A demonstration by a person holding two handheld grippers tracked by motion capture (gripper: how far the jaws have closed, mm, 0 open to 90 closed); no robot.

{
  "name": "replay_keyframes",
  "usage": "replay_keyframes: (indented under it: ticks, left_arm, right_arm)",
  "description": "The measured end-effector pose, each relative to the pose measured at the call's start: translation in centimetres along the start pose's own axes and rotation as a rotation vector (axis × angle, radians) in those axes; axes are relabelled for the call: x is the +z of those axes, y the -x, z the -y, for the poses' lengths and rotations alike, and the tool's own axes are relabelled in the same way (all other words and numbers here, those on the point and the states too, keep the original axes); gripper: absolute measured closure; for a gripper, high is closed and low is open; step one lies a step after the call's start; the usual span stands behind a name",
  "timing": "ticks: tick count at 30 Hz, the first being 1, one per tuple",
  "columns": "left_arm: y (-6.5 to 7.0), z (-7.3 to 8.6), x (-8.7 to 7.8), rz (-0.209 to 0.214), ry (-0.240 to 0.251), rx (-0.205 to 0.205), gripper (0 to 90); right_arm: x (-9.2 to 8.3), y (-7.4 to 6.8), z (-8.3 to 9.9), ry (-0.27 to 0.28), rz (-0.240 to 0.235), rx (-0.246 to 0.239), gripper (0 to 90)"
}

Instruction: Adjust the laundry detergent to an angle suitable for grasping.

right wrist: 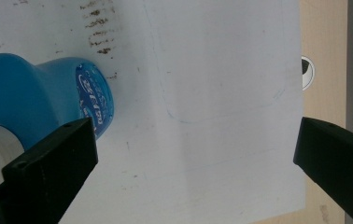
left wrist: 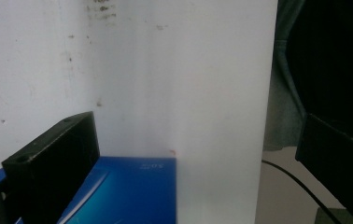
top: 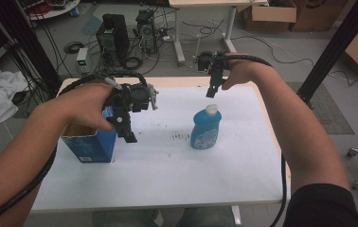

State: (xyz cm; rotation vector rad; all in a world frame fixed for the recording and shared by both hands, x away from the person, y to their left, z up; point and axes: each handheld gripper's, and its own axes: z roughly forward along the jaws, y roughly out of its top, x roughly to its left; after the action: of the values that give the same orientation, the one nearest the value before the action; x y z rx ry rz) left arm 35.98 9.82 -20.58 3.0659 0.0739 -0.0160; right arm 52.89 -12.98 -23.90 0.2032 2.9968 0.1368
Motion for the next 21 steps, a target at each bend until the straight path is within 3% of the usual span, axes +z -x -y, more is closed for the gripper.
replay_keyframes:
  ticks: [21]
  left_arm:
    - [0.38,0.33,-0.15,-0.013,-0.01,-0.011,0.1]
  right_arm:
    - [0.04,-0.09,-0.16,-0.006,0.002,-0.011,0.0]
